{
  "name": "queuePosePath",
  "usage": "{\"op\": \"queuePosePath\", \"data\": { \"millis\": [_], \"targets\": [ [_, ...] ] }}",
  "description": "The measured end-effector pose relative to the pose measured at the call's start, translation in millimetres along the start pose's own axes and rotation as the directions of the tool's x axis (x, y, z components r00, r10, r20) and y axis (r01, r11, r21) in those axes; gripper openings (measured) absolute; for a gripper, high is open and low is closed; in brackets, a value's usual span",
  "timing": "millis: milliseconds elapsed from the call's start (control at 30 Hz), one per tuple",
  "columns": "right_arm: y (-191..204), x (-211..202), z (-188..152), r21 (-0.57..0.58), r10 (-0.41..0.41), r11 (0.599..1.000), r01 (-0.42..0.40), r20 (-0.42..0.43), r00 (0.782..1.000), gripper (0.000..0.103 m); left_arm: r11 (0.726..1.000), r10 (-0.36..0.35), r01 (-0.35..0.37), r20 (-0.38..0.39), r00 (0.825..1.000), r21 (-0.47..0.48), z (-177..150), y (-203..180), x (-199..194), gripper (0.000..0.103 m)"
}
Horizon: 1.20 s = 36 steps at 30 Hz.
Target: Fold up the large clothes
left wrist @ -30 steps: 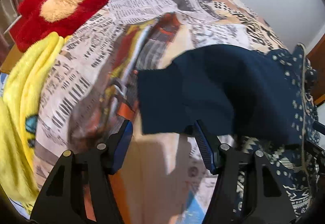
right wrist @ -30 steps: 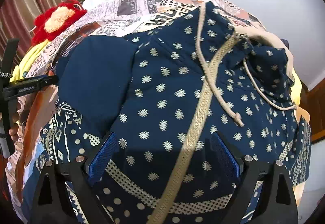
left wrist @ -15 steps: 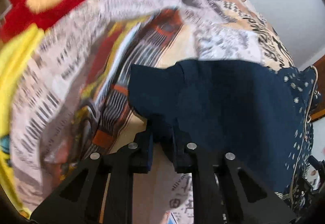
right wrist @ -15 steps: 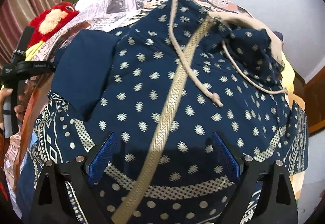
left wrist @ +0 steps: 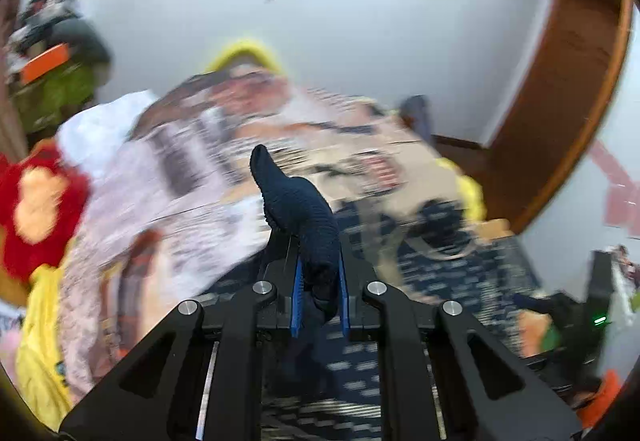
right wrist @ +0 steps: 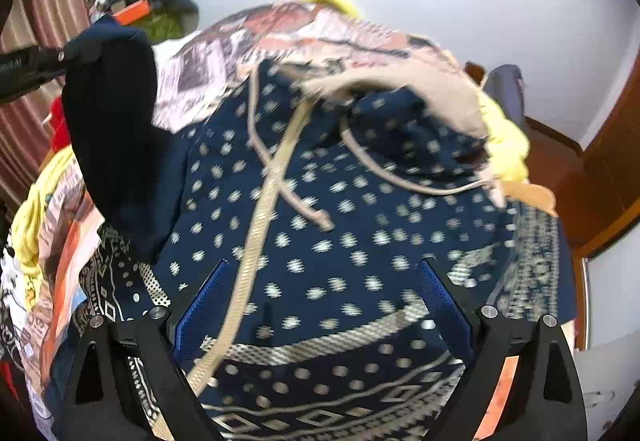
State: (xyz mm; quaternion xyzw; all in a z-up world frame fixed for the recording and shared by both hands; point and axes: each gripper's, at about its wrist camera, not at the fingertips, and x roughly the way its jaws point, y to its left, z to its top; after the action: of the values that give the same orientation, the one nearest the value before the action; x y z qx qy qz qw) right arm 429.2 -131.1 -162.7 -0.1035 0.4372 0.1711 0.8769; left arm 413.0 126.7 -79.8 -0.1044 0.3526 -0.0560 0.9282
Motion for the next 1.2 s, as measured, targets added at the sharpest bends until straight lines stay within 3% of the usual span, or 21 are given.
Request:
{"op": "queuePosePath", "data": {
  "millis": [133, 300, 433, 567, 667, 800, 867, 1033, 1200],
  "targets": [
    [-26, -18, 0, 0.041, -0.016, 0.999, 0.015, 0.028, 0.999, 0.093, 0.994, -0.093, 0.094, -0.021, 0.995, 0.05, 11, -57, 13, 0.014],
    [-60, -34, -8, 0.095, -0.05, 0.994, 0.046, 0.036, 0.998, 0.093, 0.982, -0.14, 0.152, -0.106, 0.984, 0.116, -4, -109, 42, 0.014],
    [-86, -36, -21, 0.116, -0.089, 0.99, 0.086, 0.019, 0.996, 0.093, 0.97, -0.159, 0.192, -0.208, 0.965, 0.151, -30, -138, 71, 0.014],
    [-108, -34, -33, 0.138, -0.121, 0.983, 0.121, -0.005, 0.993, 0.093, 0.959, -0.153, 0.22, -0.331, 0.931, 0.176, -59, -160, 102, 0.015],
    [-120, -34, -38, 0.164, -0.129, 0.978, 0.13, -0.018, 0.991, 0.093, 0.954, -0.121, 0.216, -0.393, 0.912, 0.209, -76, -169, 116, 0.023],
    [-128, -32, -39, 0.199, -0.113, 0.973, 0.115, -0.024, 0.993, 0.093, 0.95, -0.094, 0.195, -0.375, 0.922, 0.243, -81, -168, 108, 0.039],
    [-128, -31, -36, 0.208, -0.097, 0.973, 0.1, -0.025, 0.995, 0.093, 0.951, -0.1, 0.193, -0.35, 0.931, 0.242, -77, -161, 99, 0.055],
    [-117, -21, -21, 0.232, -0.036, 0.972, 0.039, -0.016, 0.999, 0.093, 0.96, -0.069, 0.135, -0.259, 0.964, 0.247, -62, -122, 63, 0.07],
    [-99, 13, -9, 0.234, 0.039, 0.972, -0.025, -0.053, 0.998, 0.093, 0.977, 0.024, 0.025, -0.223, 0.975, 0.213, -65, -54, 42, 0.078]
  ]
}}
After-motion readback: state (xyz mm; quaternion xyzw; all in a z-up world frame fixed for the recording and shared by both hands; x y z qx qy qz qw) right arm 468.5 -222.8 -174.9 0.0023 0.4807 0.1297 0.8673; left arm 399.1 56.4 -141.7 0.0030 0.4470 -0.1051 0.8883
